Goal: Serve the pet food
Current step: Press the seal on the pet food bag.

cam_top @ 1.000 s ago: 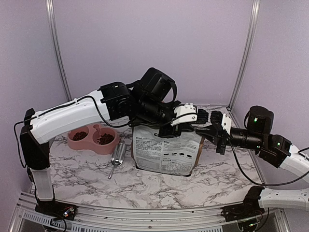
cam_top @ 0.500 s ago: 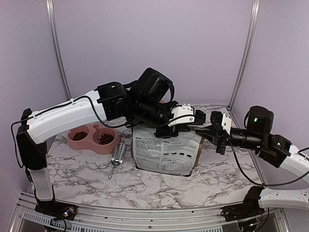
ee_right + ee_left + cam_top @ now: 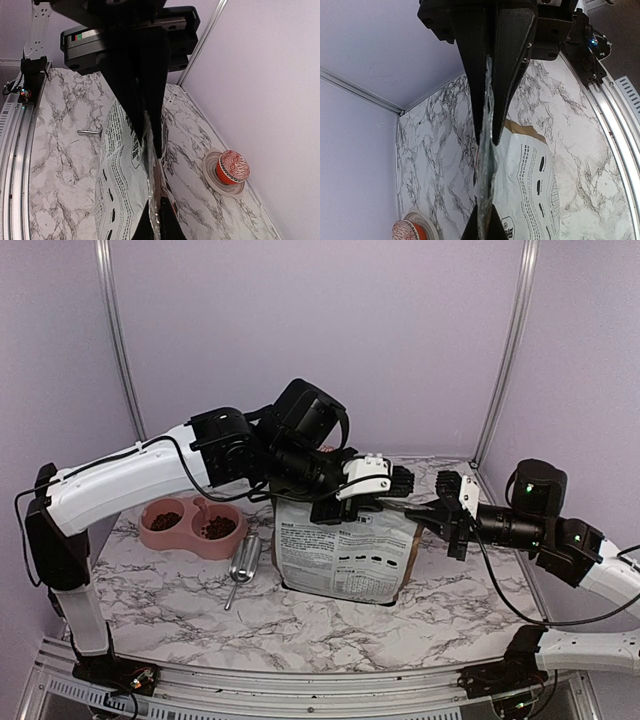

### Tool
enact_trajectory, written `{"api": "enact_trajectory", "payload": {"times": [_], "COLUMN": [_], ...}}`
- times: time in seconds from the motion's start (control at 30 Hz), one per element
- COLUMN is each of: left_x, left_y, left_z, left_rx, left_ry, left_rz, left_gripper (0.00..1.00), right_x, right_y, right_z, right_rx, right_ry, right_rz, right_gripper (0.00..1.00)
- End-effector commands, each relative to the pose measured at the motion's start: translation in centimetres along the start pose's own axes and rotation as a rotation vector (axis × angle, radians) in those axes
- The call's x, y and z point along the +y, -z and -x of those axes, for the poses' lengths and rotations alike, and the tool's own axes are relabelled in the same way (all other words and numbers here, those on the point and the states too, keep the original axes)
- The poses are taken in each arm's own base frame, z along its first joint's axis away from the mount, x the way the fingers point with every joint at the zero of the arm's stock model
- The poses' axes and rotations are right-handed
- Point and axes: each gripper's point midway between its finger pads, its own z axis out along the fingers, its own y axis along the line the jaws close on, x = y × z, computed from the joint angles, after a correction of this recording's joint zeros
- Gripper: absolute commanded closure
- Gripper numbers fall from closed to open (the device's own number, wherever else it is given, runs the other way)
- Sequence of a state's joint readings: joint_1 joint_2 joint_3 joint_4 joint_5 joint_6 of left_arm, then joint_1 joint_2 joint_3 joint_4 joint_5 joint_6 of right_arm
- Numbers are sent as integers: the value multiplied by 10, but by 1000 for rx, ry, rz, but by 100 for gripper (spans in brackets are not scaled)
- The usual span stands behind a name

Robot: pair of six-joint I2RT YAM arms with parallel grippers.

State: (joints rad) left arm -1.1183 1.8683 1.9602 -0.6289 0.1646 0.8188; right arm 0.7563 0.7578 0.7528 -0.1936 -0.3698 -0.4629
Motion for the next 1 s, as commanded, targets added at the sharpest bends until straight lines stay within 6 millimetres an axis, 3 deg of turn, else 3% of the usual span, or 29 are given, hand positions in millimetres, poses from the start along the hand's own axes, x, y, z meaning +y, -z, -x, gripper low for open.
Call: {"api": "enact_trajectory", "payload": {"times": [0.0, 0.07, 0.17, 0.23, 0.37, 0.47, 0.77, 0.97], "left_x": [23, 25, 27, 29, 33, 33, 34, 37], "left_y": [22, 23, 22, 24, 26, 28, 36, 44], "left_z": [-36, -38, -42, -44, -52, -58, -67, -66], "left_rx": [82, 85, 88, 88, 99, 107, 95, 76], "left_ry": [54, 57, 65, 69, 69, 65, 73, 76], "left_rz": [51, 54, 53, 54, 60, 58, 61, 83], "left_gripper": [100, 100, 89, 87, 90, 100, 100, 81], "right_x": [-8, -8, -8, -8, -7, -6, -1, -3], "right_y": [27, 27, 27, 27, 29, 30, 25, 23], "right_z": [67, 68, 67, 67, 67, 67, 65, 62], "right_rx": [-232, -234, -231, -232, -237, -242, -251, -241], "right_ry": [84, 85, 84, 86, 88, 90, 84, 89], "right_rz": [-35, -36, -34, -35, -36, -39, -5, -18], "right_gripper": [100, 100, 100, 100, 100, 100, 100, 100]}}
